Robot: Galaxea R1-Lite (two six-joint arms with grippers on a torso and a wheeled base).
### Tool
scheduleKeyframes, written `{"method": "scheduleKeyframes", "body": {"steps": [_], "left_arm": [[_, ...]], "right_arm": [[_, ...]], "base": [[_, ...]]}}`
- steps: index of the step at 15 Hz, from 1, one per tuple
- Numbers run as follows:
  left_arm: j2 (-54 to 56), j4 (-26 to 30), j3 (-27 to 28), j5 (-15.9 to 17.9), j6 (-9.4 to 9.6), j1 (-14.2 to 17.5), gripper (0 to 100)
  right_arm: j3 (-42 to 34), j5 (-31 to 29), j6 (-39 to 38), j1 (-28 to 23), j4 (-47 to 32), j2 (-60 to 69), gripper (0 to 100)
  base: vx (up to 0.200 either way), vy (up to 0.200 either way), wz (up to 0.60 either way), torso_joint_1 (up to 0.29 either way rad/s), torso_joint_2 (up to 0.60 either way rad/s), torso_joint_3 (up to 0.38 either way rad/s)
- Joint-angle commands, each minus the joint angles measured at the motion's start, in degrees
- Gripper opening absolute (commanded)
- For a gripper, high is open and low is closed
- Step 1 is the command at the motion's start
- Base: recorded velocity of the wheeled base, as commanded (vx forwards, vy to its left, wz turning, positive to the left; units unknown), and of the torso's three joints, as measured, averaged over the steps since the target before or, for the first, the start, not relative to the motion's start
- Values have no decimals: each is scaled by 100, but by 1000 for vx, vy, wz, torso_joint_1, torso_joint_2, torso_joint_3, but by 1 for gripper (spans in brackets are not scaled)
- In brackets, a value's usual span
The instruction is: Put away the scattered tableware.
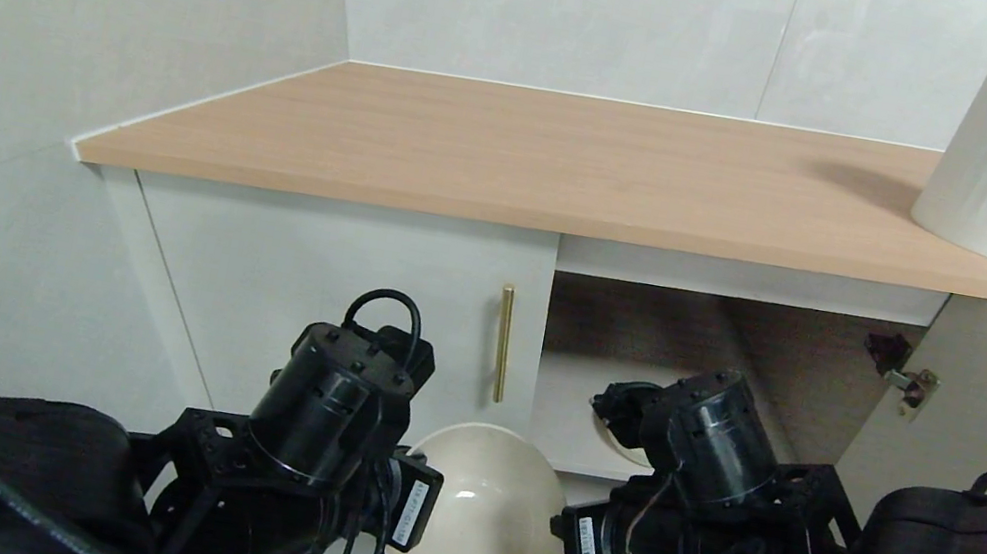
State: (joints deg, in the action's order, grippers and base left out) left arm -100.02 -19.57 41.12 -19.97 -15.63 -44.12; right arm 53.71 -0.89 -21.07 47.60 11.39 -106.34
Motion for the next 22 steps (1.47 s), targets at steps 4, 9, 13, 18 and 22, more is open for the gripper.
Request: {"method": "scheduleKeyframes", "body": {"steps": [4, 9, 13, 18, 22], "left_arm": [[0, 5, -7, -25, -2, 0, 100], [62, -3, 19, -121, -90, 0, 100], [167, -109, 28, -157, -142, 88, 100], [238, -109, 19, -157, -133, 114, 100], [220, -109, 19, -148, -133, 114, 100]], "right_arm": [[-19, 1, 6, 3, 4, -27, 0], [-45, -227, -20, -93, -5, -45, 0], [254, -482, -354, -709, 4, -502, 0], [1432, -1247, -1462, -1675, -778, -1047, 0], [2047, -1880, -1980, -2080, -1191, -1469, 0]], "base": [[0, 0, 0, 0, 0, 0], [0, 0, 0, 0, 0, 0], [0, 0, 0, 0, 0, 0], [0, 0, 0, 0, 0, 0], [0, 0, 0, 0, 0, 0]]}}
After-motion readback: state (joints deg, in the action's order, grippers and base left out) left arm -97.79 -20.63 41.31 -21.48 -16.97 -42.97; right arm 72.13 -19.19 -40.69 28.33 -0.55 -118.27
